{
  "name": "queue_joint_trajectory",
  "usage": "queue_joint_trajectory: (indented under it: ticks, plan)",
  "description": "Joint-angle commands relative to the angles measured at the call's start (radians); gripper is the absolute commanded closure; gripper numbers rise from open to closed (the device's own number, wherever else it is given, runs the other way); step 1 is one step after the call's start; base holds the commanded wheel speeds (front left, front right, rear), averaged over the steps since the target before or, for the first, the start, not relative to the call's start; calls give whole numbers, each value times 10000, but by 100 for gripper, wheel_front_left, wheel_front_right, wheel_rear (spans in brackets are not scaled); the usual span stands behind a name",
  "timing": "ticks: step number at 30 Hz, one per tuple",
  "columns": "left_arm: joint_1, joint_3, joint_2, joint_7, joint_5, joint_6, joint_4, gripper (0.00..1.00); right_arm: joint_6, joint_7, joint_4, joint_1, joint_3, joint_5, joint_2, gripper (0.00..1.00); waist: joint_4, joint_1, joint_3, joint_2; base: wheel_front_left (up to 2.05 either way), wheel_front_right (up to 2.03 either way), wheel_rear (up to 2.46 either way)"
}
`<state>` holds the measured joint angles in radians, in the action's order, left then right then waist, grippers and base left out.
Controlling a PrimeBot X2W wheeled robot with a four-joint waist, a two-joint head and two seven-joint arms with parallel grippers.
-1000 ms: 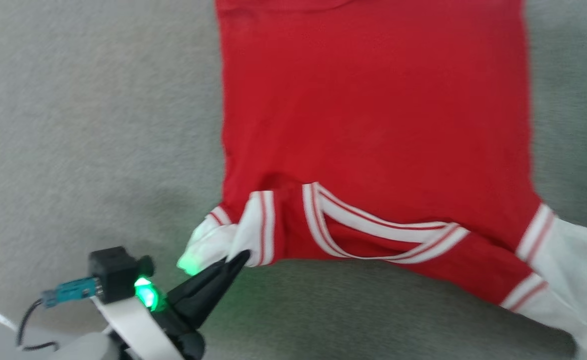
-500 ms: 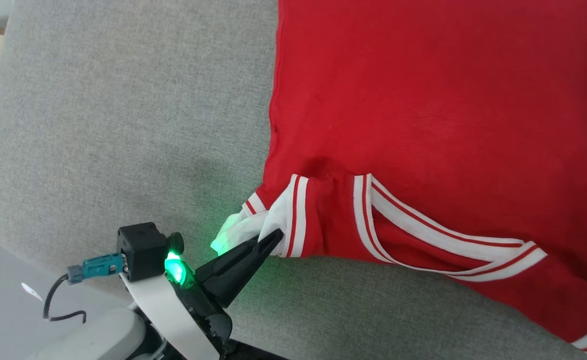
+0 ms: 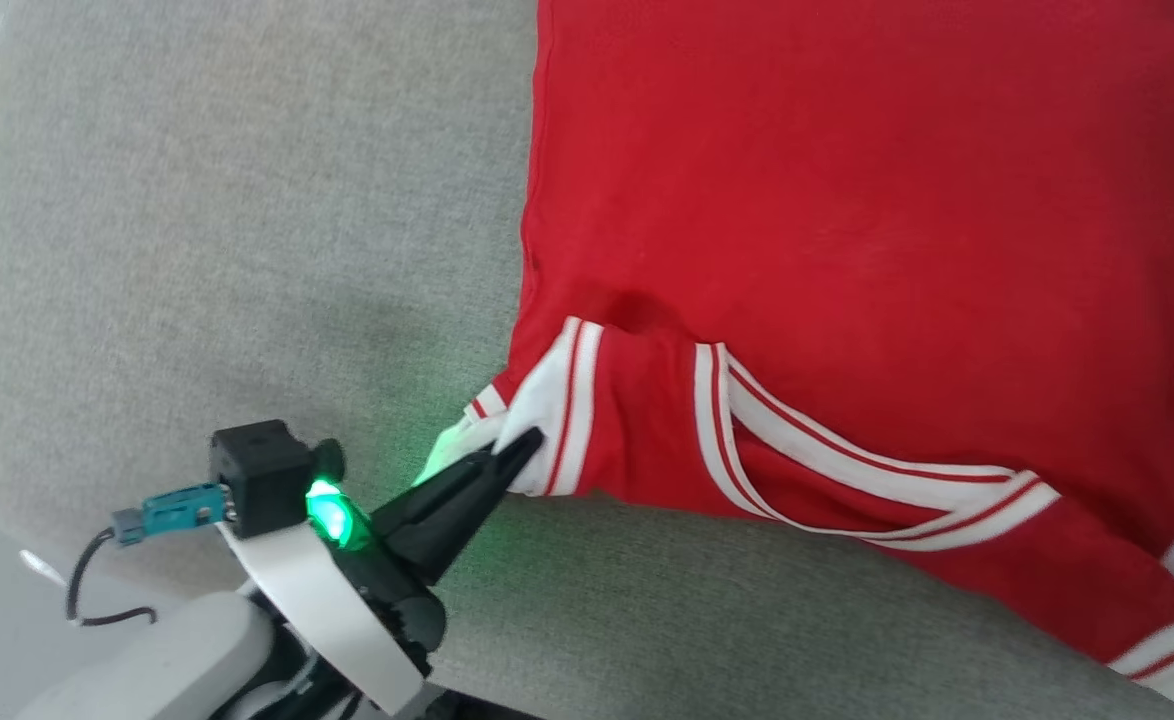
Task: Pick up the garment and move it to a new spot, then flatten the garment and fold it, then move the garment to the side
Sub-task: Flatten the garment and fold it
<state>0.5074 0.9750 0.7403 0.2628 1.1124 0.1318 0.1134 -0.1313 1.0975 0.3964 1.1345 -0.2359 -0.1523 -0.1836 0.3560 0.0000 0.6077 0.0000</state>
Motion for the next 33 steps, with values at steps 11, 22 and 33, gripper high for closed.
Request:
queue_joint_trajectory:
  ticks: [11,22,33]
  plan:
    - [-1226,-616,607,25,-208,-22,-561,100,11,980,-2928,-3240,1163,2917,-1532,100,-1487,0,-1763,0,0,0,0]
    - [-2165,-807,1153,23,-177,-22,-940,100,11,2677,-7710,-9422,176,5226,-1480,100,-2695,0,-2773,0,0,0,0]
    - [-2398,-866,1462,23,-86,-22,-1172,100,11,2189,-9273,-13602,763,5666,-104,100,-3310,0,-2836,0,0,0,0]
